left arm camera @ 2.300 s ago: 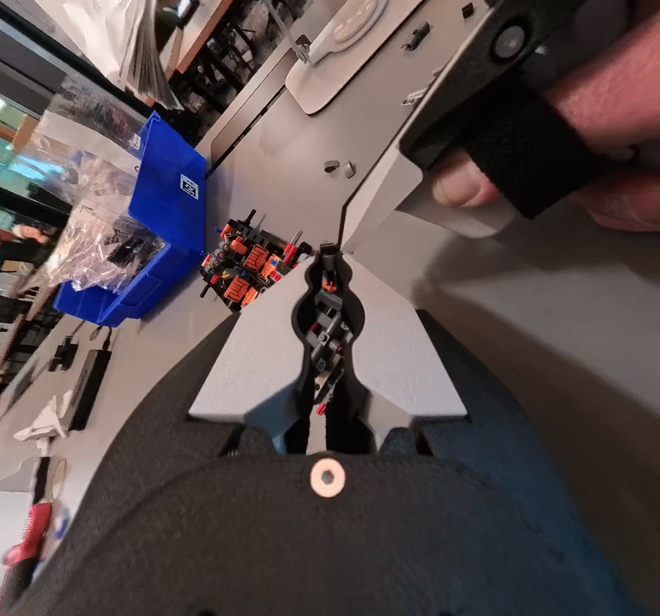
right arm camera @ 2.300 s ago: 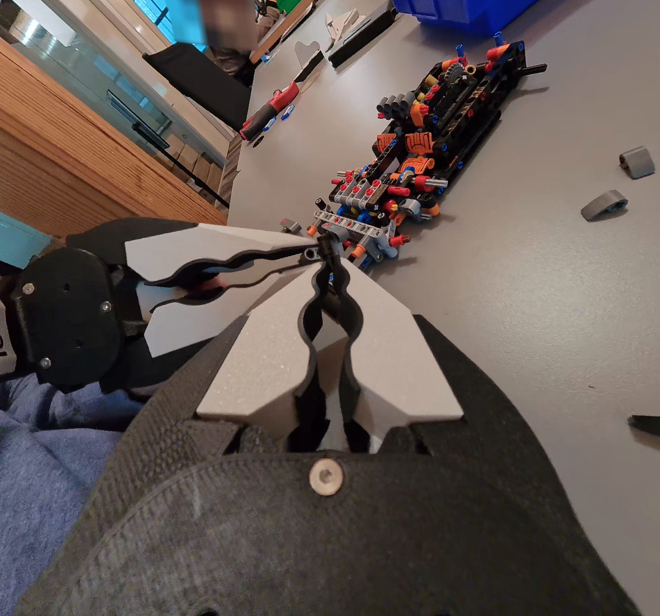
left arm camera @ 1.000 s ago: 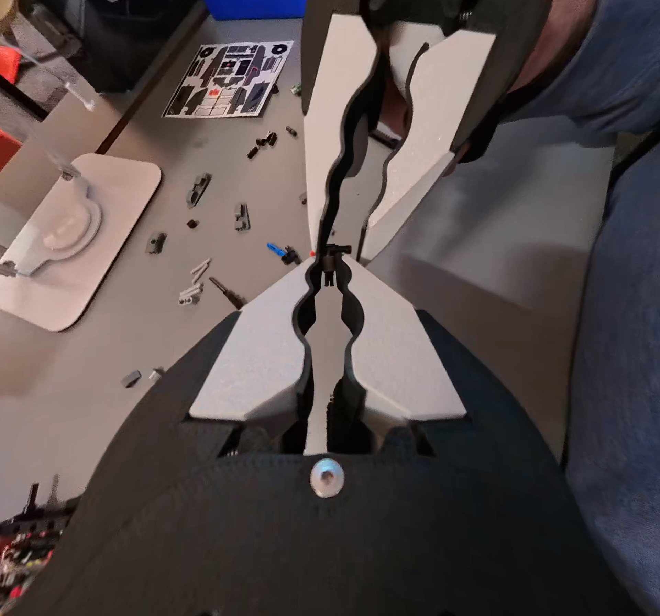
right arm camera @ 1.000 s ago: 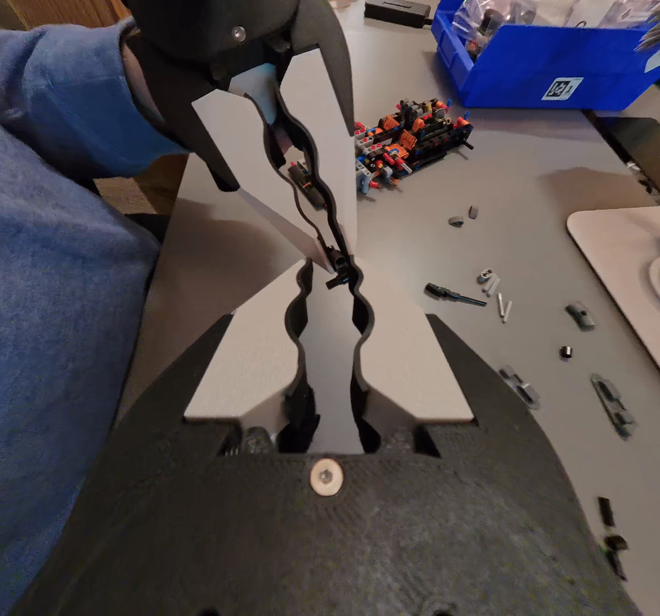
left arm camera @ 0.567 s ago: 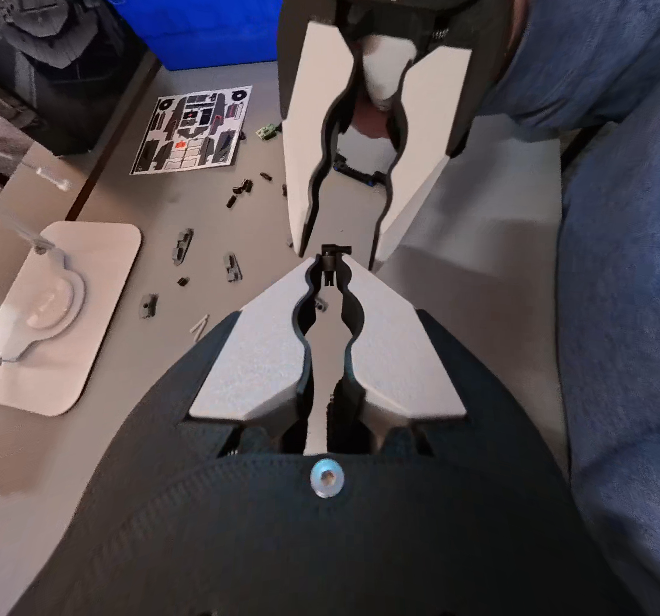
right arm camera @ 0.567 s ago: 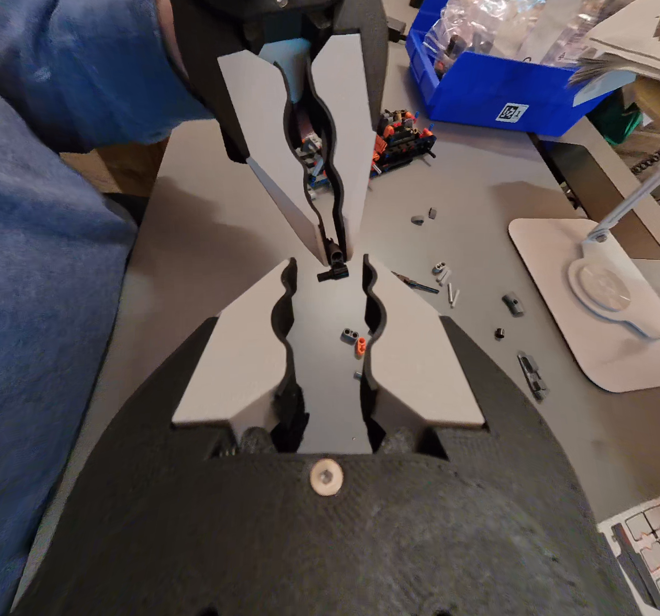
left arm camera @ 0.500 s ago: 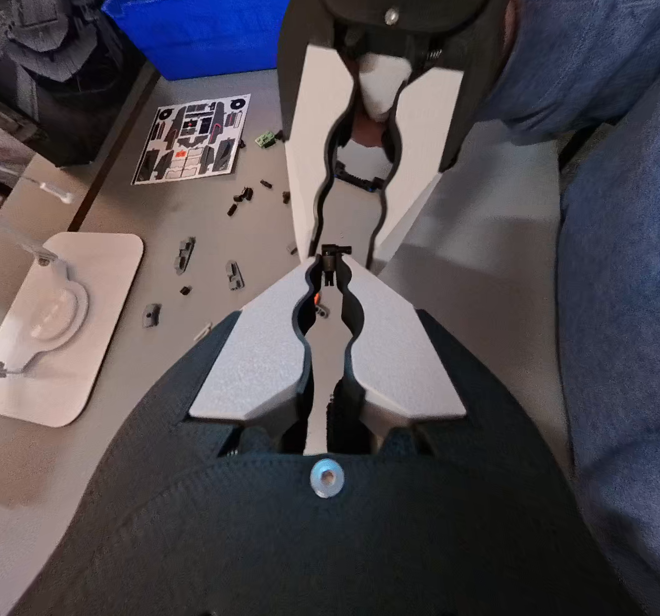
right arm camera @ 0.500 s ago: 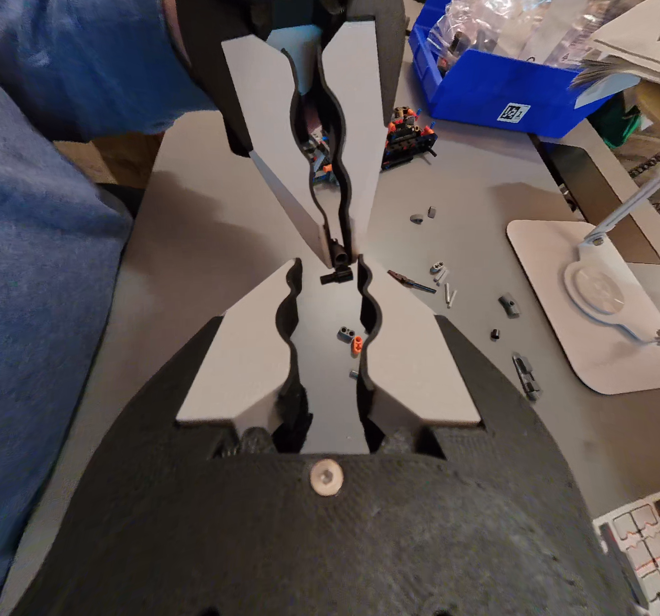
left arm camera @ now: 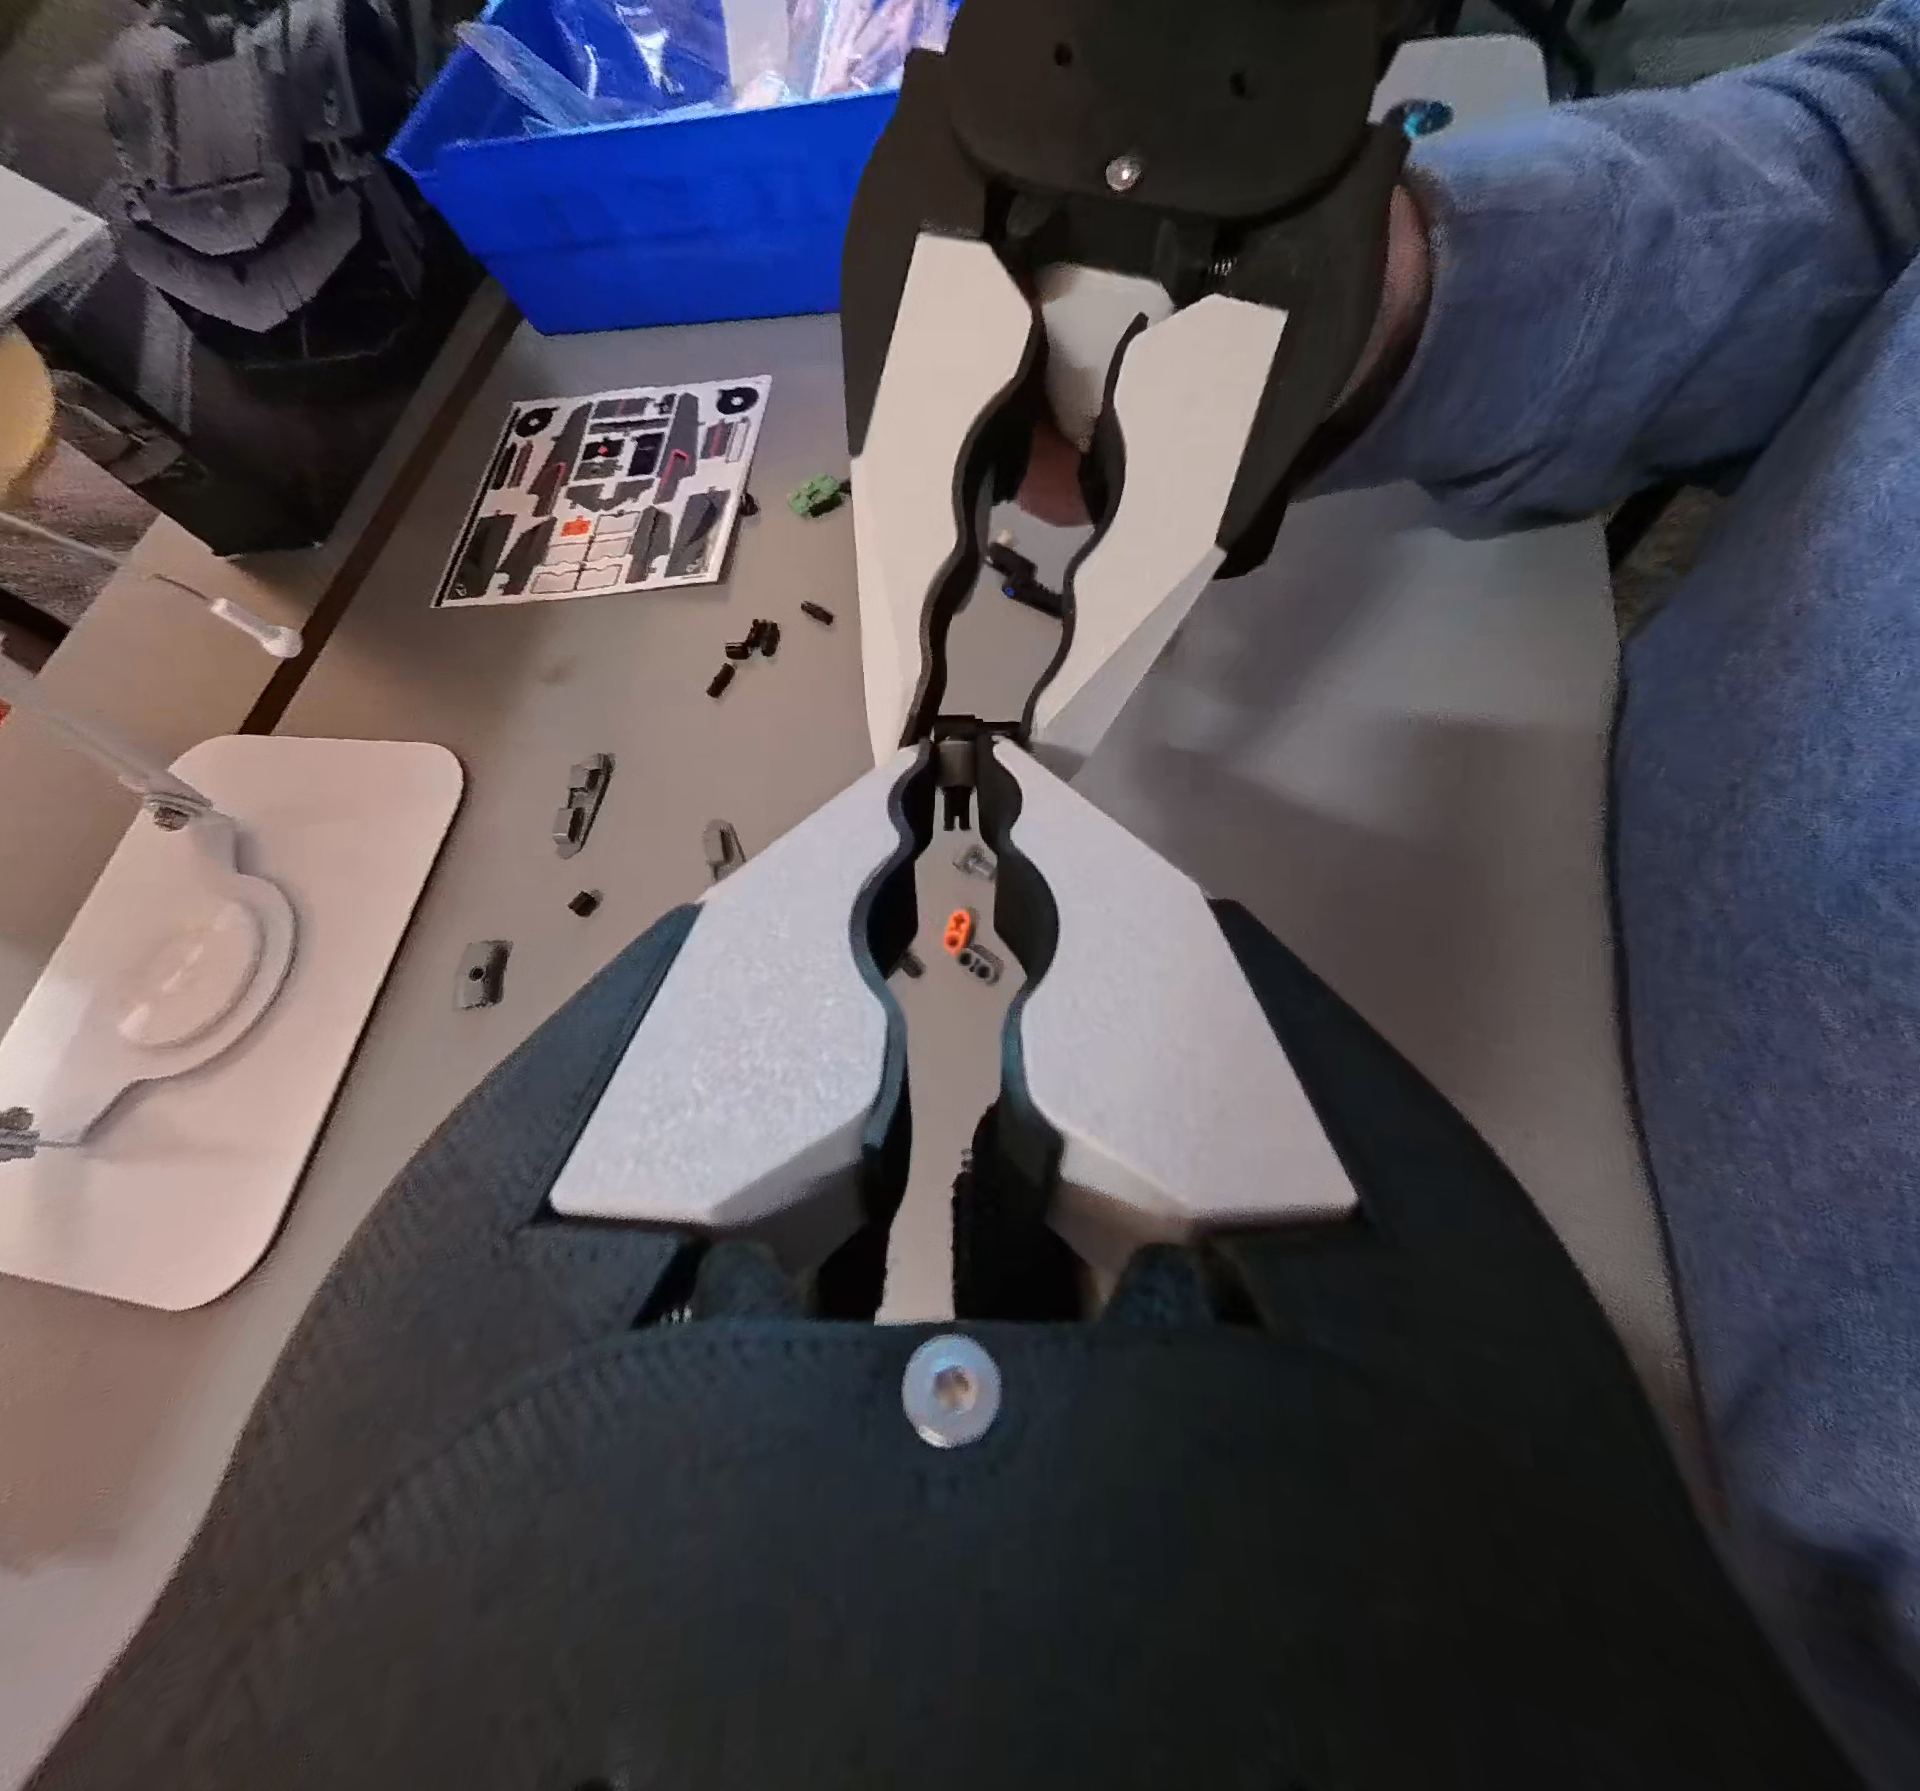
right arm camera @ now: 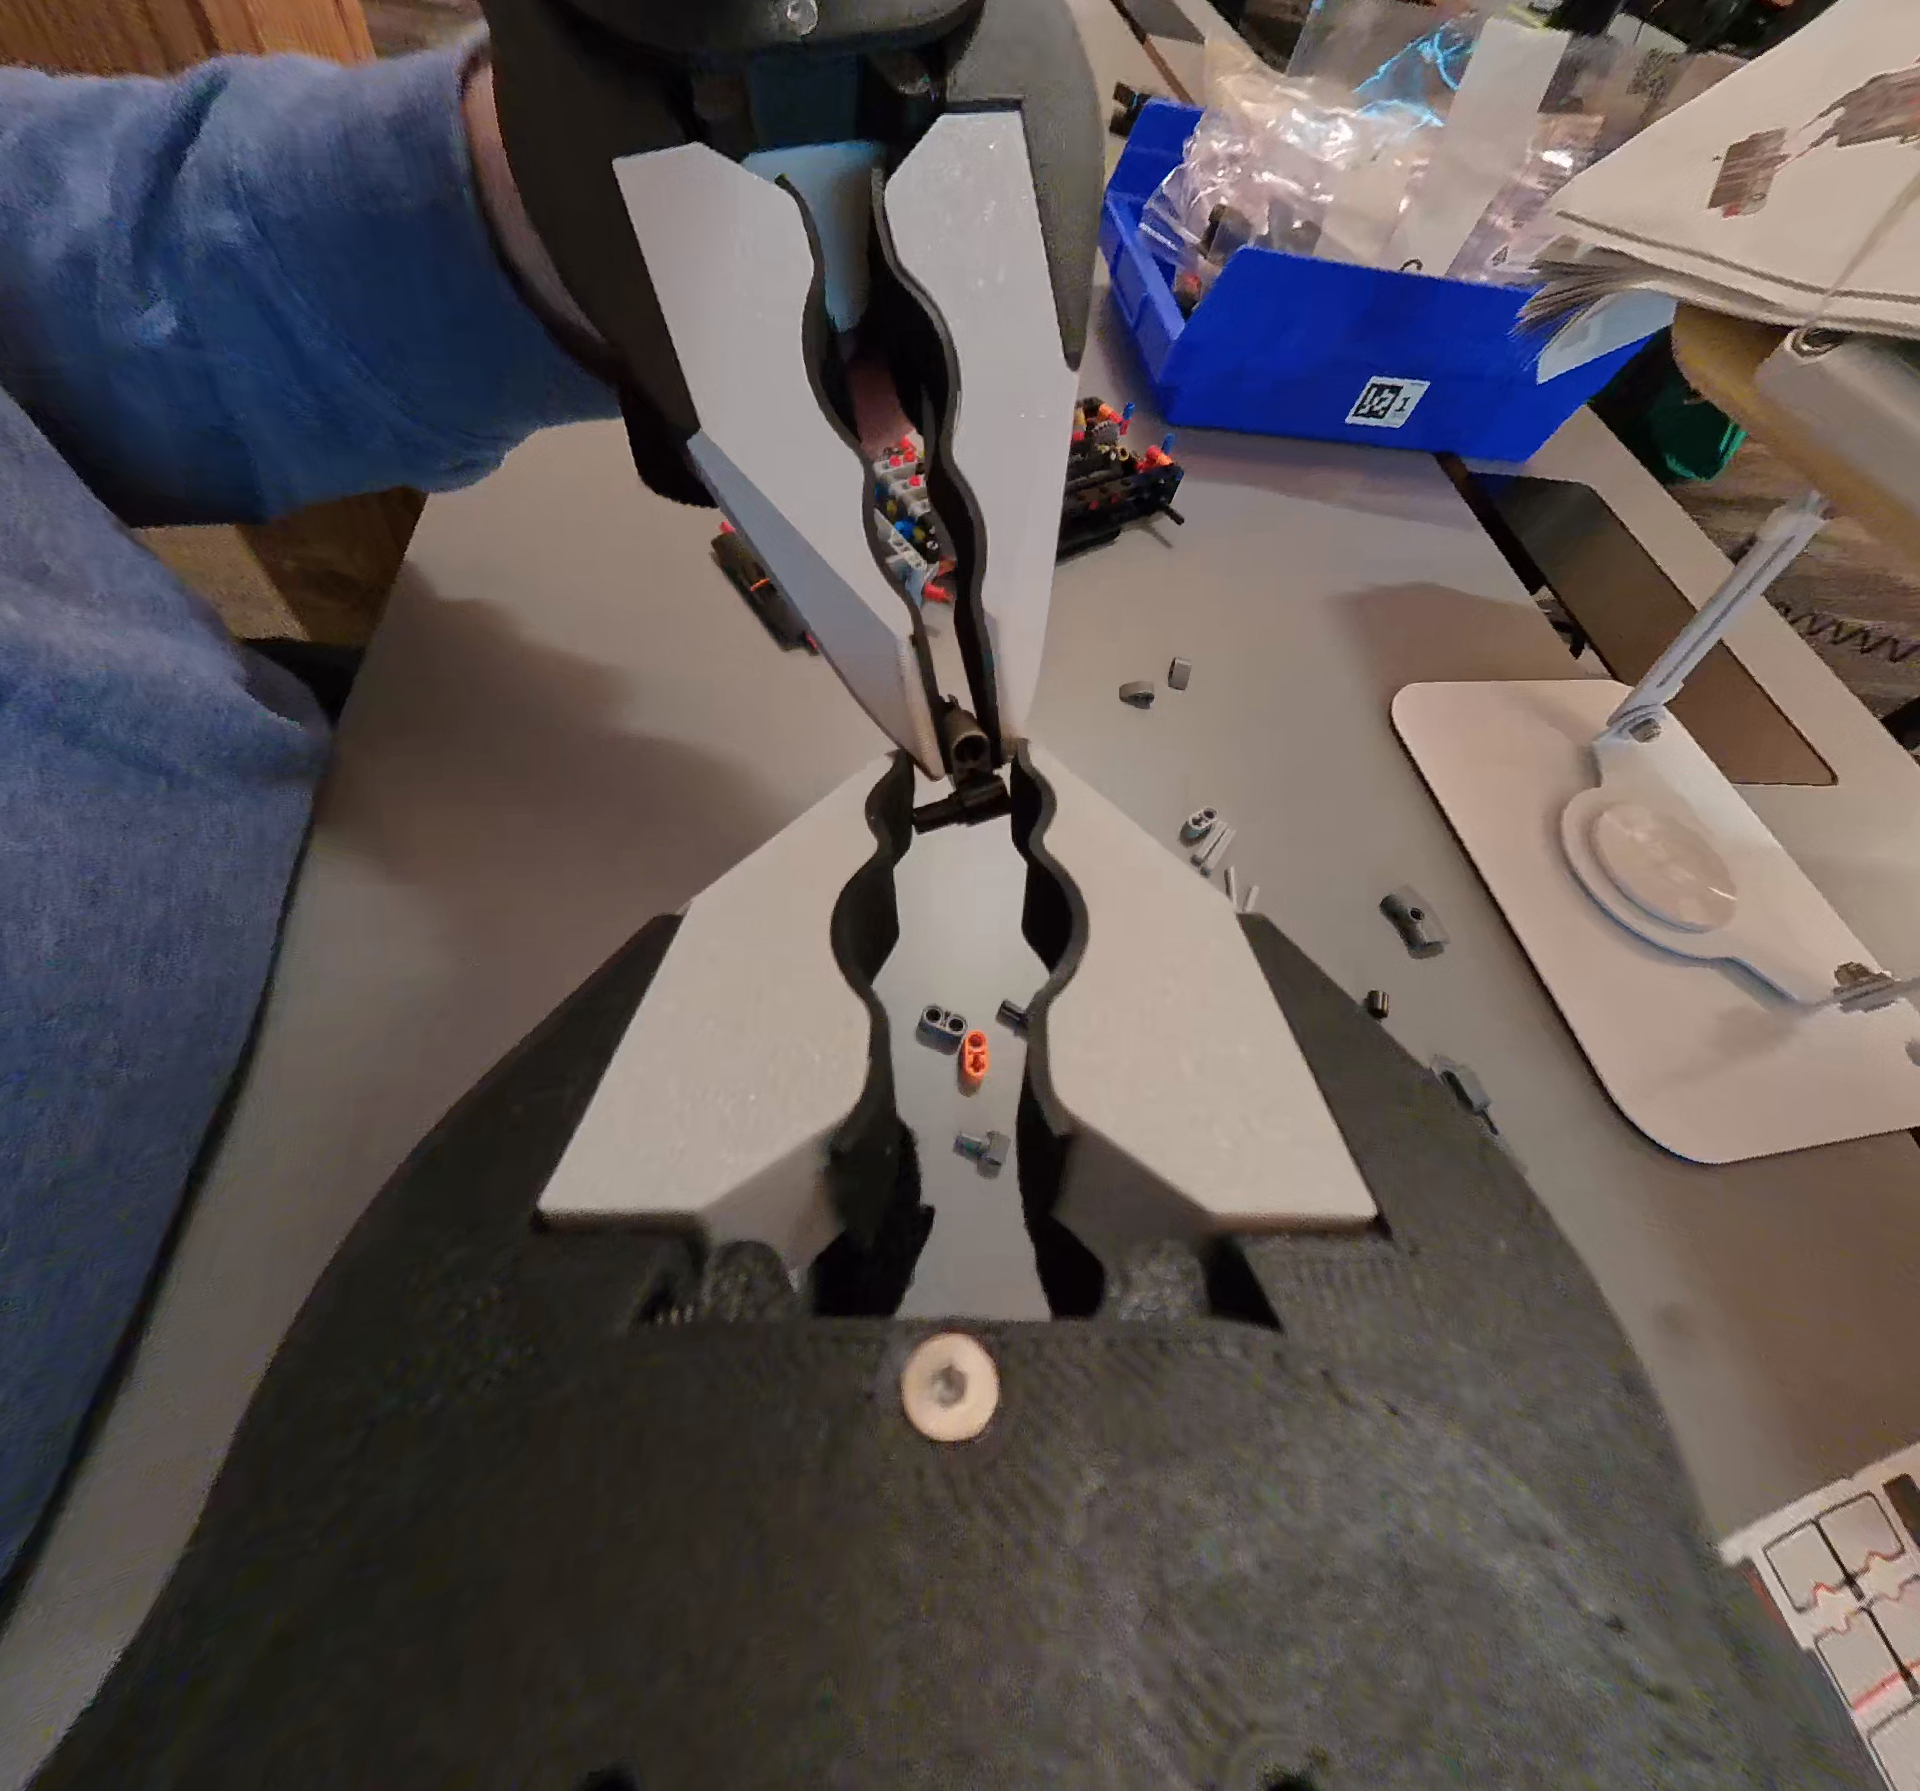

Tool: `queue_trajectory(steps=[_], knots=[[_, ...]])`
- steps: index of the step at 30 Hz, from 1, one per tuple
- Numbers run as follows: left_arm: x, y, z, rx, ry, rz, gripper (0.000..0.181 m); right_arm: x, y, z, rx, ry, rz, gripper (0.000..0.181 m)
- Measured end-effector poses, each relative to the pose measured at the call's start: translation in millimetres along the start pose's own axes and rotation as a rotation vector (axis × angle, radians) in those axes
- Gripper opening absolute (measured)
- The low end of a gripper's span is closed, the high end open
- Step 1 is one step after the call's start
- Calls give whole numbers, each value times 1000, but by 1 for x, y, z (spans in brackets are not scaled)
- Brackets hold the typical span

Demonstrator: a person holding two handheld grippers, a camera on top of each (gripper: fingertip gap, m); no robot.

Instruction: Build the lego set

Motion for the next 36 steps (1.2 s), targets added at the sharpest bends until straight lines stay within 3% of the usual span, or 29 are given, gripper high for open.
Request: queue_trajectory(steps=[11,22,29,36], knots=[[8,-7,-1,-100,-22,-31,5,-5,4,-7,-61,106,-15,15],[8,-12,-17,-230,-138,120,6,-8,-6,-19,-255,335,-158,15],[18,-9,-18,-234,-97,112,5,-20,-16,-21,-295,341,-126,21],[17,-23,-34,-356,-167,262,5,-23,-25,-32,-272,195,-72,26]])
Point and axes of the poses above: each gripper's, where its closed fingertips meet, y out along the fingers, z out of its underside, x = y × z across the jaws, the point moved 1 cm from there along -y, back along the fingers, and after that the axes turned 7 degrees about z, right-handed, at the moved point
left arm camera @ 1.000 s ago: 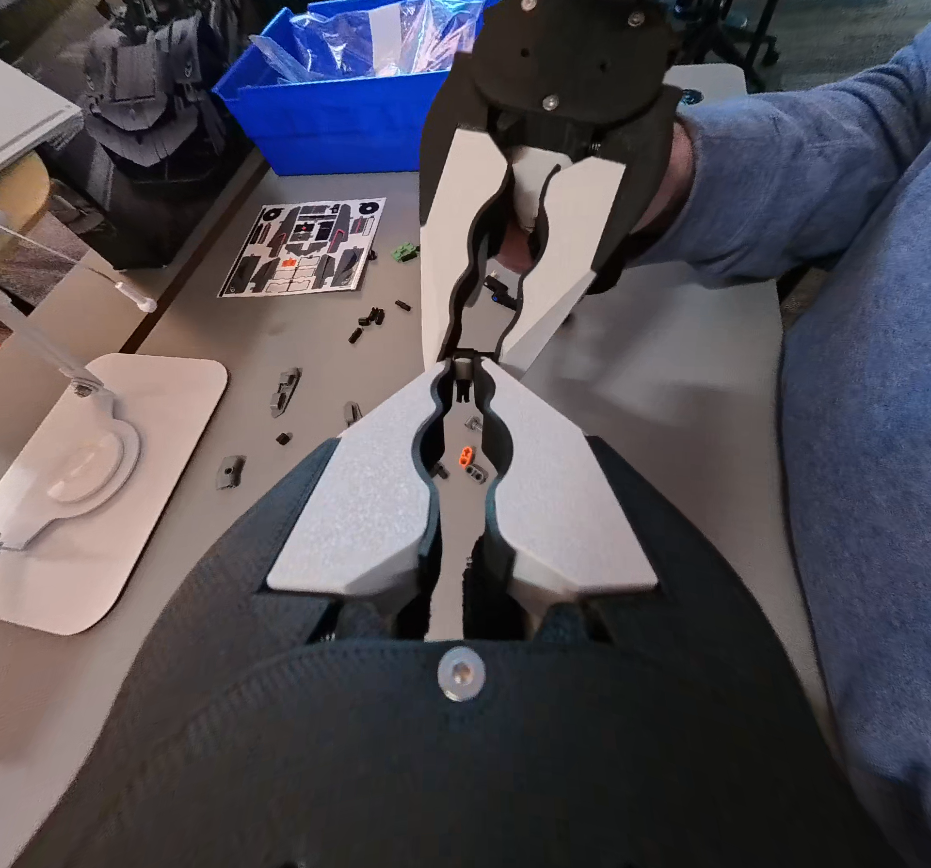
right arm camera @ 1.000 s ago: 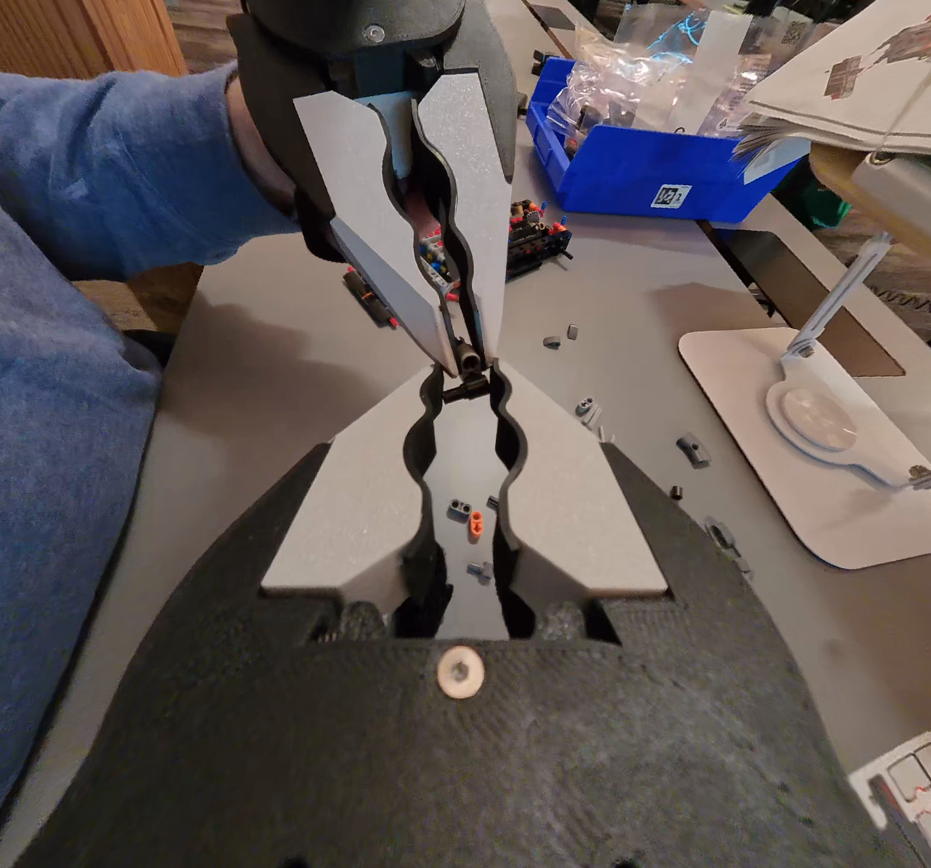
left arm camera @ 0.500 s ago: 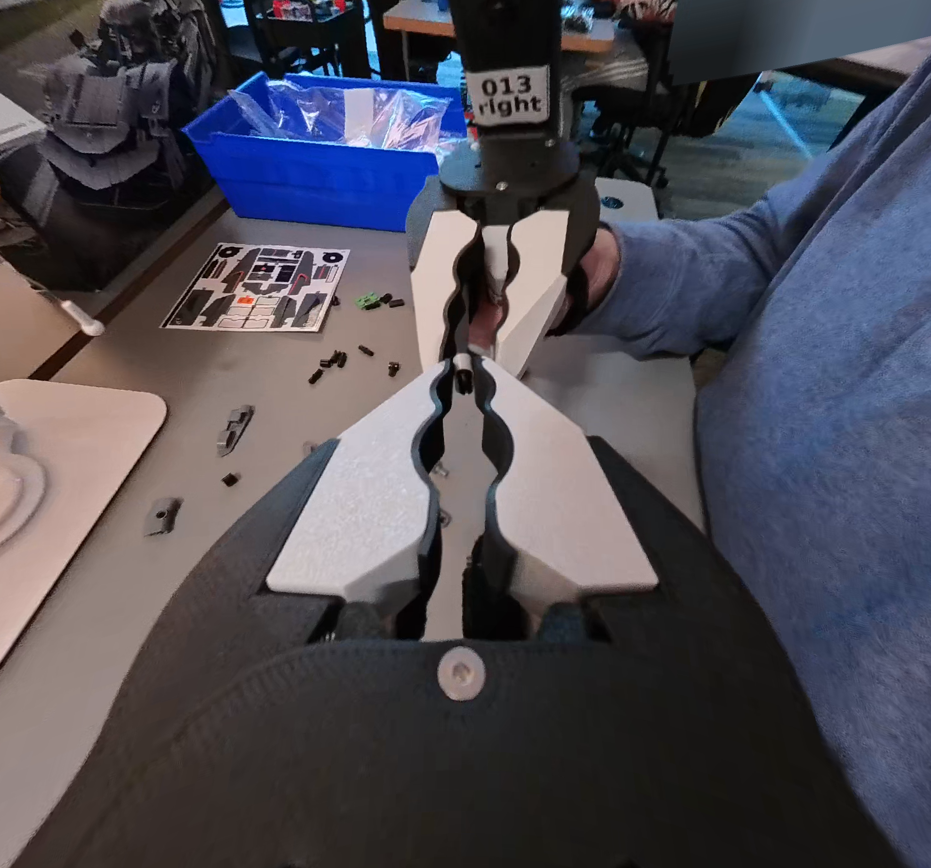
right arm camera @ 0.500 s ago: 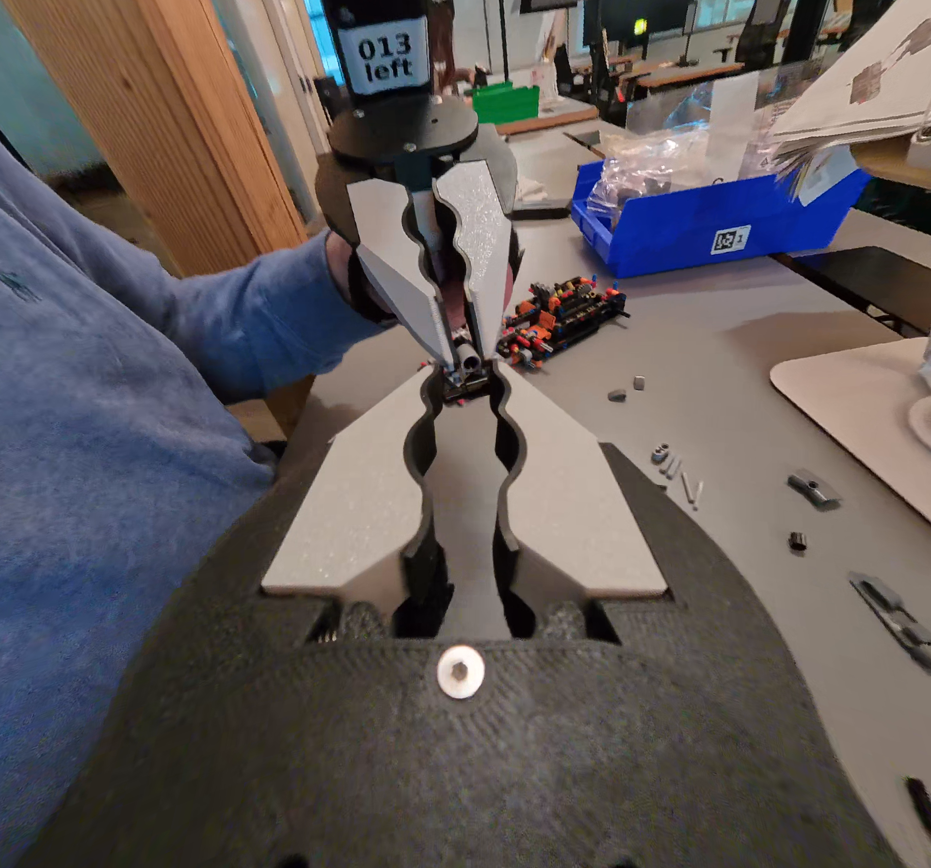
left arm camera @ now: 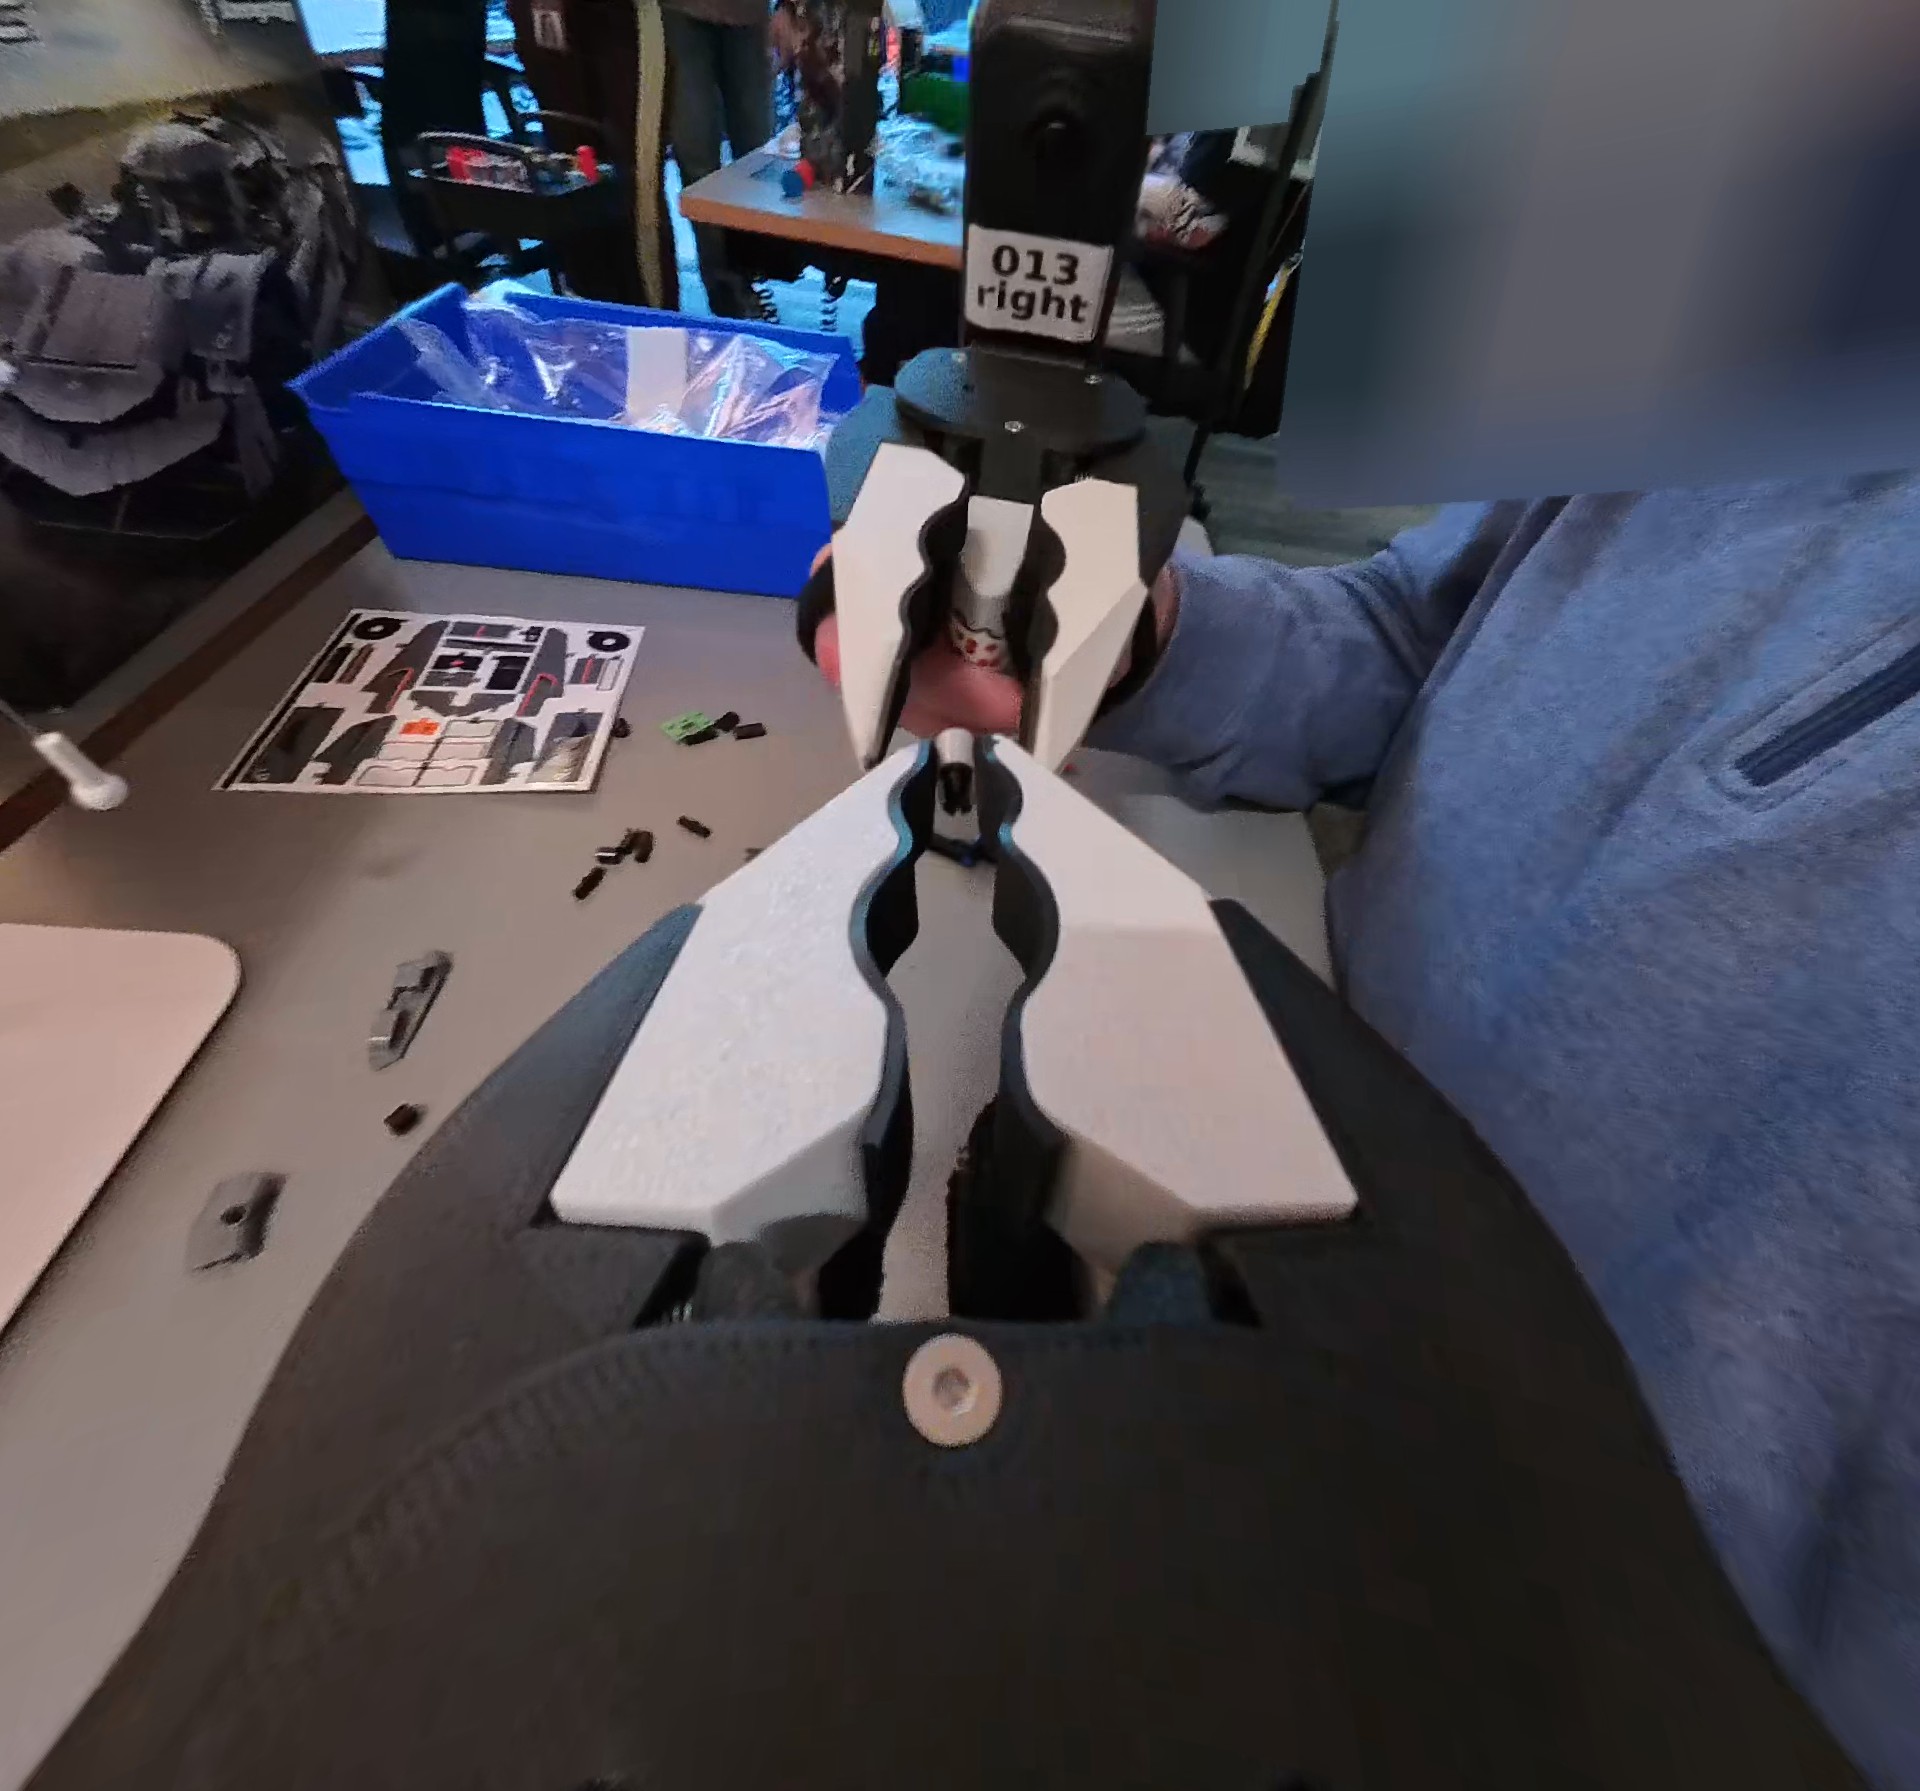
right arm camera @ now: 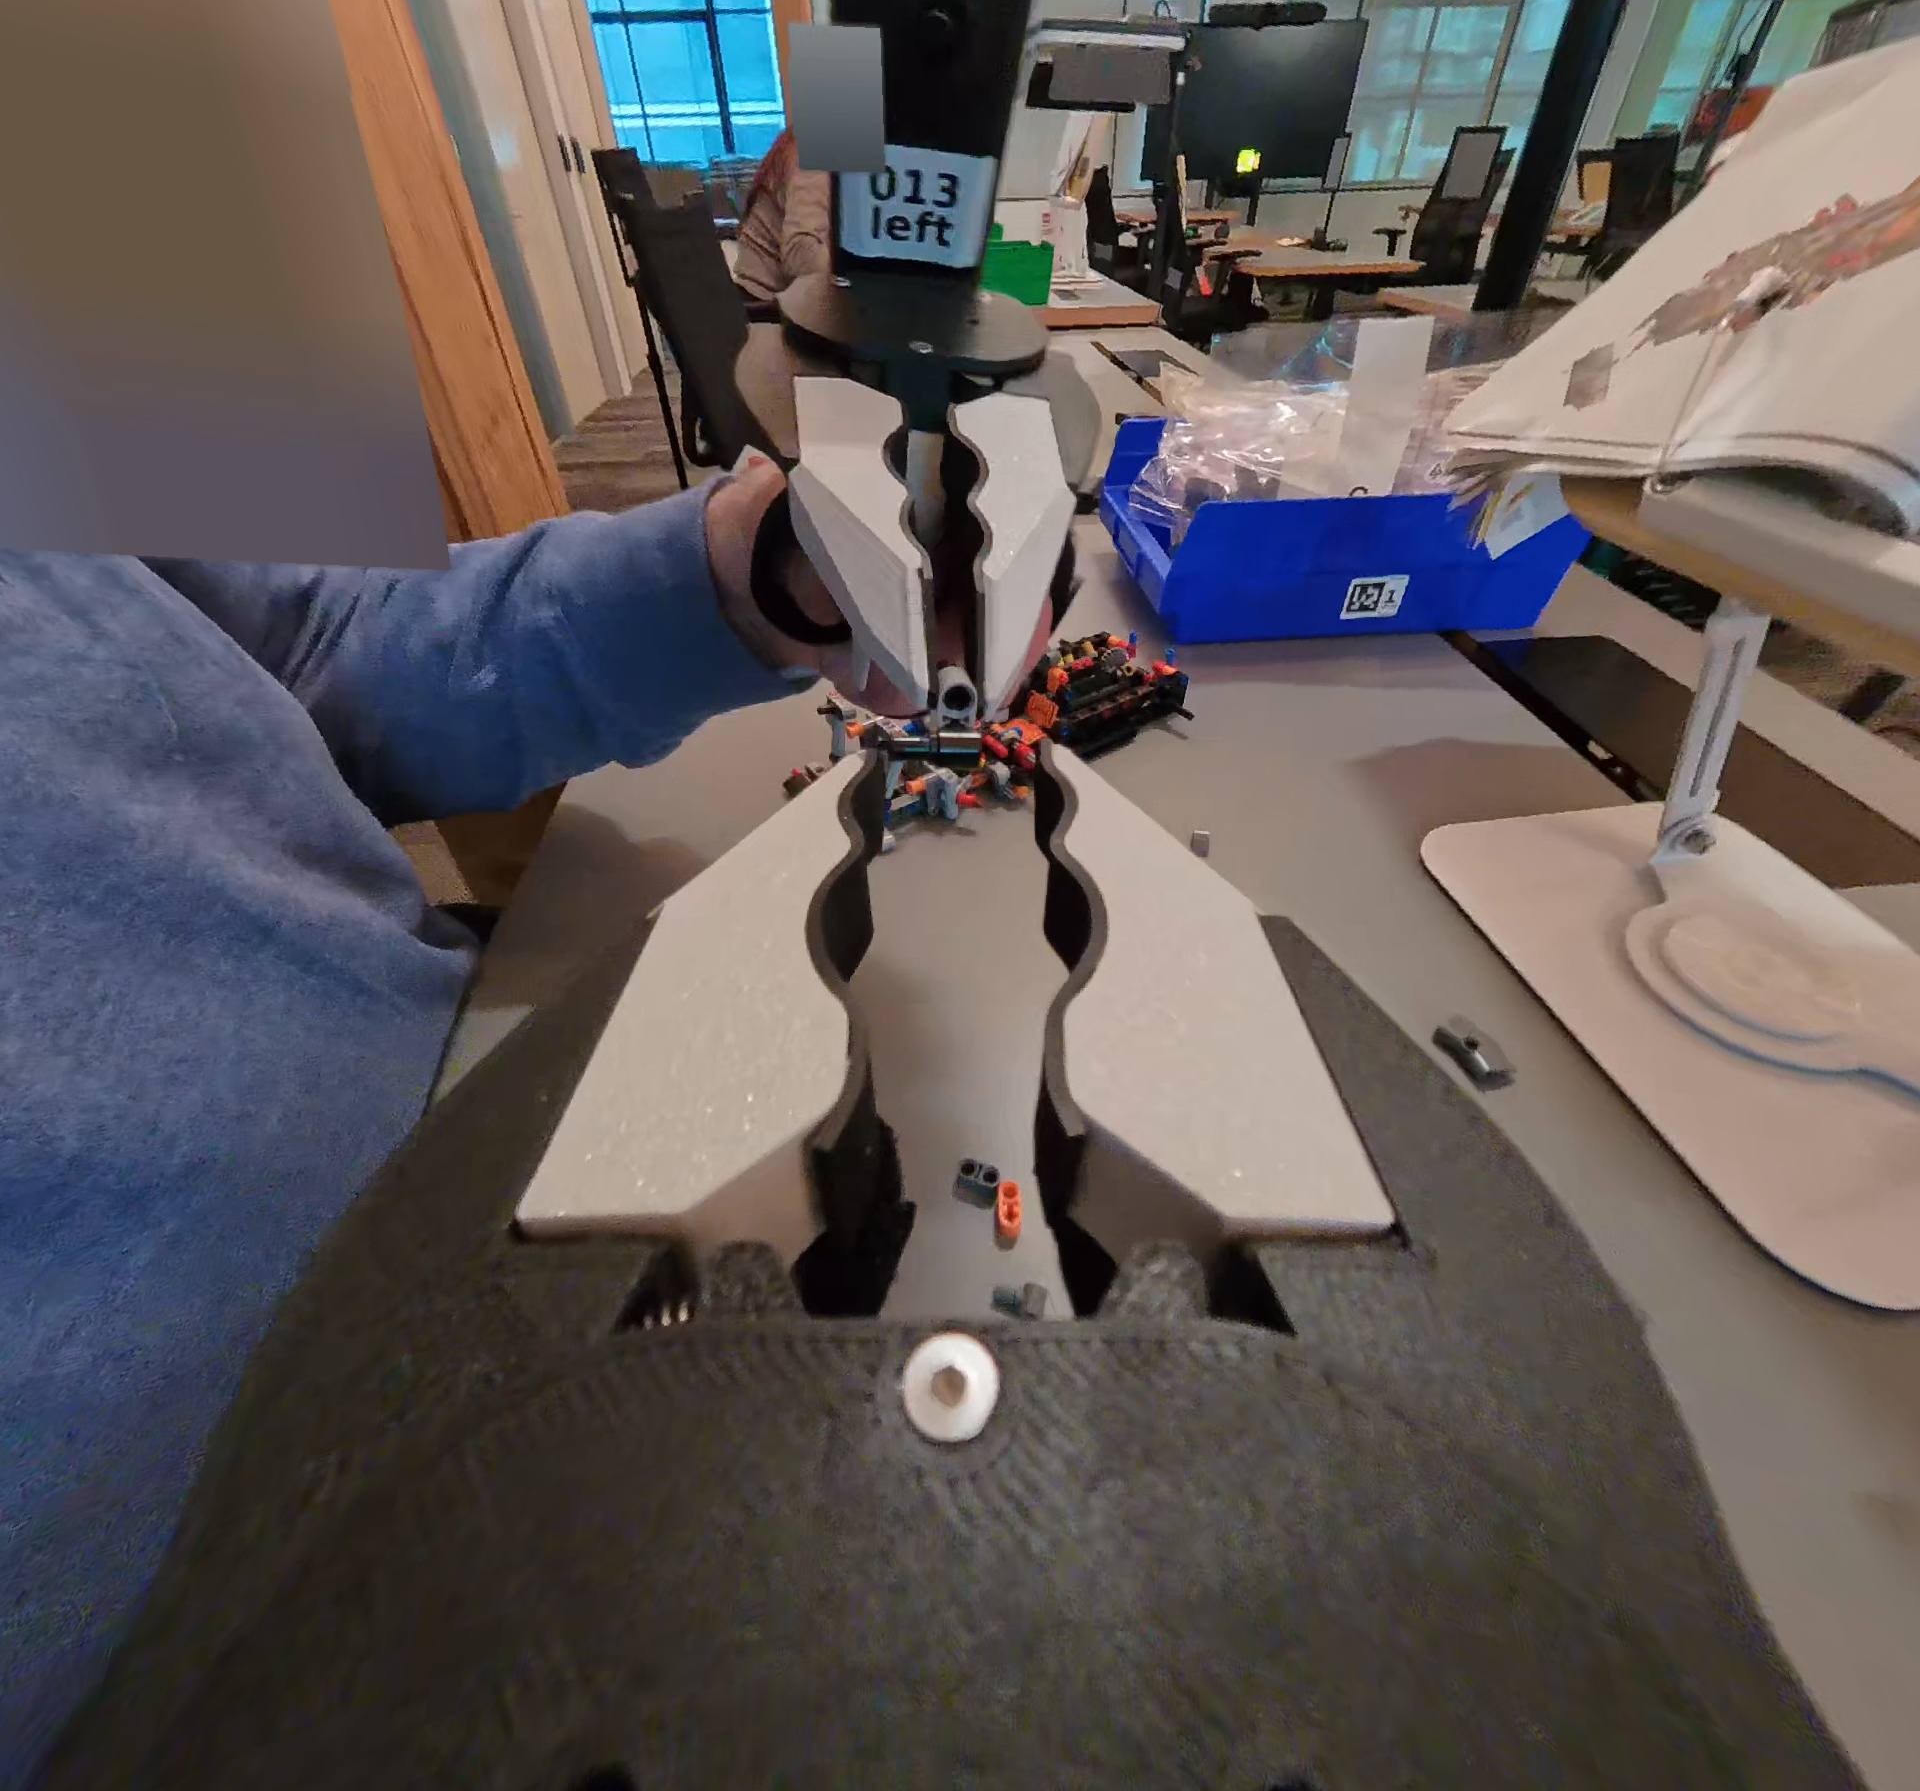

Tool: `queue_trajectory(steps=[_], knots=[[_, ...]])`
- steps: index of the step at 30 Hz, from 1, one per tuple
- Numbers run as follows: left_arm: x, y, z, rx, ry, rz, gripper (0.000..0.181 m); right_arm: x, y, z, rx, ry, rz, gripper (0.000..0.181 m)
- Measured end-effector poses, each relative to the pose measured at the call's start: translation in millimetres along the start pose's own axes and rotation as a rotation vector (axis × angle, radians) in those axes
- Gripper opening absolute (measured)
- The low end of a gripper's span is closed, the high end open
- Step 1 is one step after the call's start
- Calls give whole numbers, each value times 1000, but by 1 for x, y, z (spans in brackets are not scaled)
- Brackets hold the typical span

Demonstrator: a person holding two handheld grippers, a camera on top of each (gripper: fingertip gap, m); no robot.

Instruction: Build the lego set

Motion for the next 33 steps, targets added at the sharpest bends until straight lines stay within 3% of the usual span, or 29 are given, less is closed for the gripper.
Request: queue_trajectory(steps=[6,13,18,21,25,28,33], knots=[[-1,-1,0,-38,-23,25,5,5,8,-2,21,-39,16,17],[4,-4,-3,-32,-5,-49,6,0,9,-4,-1,19,31,14],[10,-27,-22,-159,4,-162,21,-4,3,-18,-164,257,-79,14],[2,-30,-19,-131,63,-226,20,-7,2,-25,-267,455,-184,14],[0,-31,-16,-63,156,-390,16,-3,10,-28,-338,570,-258,14],[-7,-37,-25,-154,100,-359,13,4,20,-26,-323,526,-247,14],[-10,-41,-17,-170,14,-321,11,14,31,-27,-290,475,-252,14]])
Point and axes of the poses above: each gripper's, where its closed fingertips meet, y out along the fingers, z out of its underside, x = y × z across the jaws, the point moved 1 cm from there along -y, back along the fingers, and after that the axes turned 7 degrees about z, right-handed, at the moved point
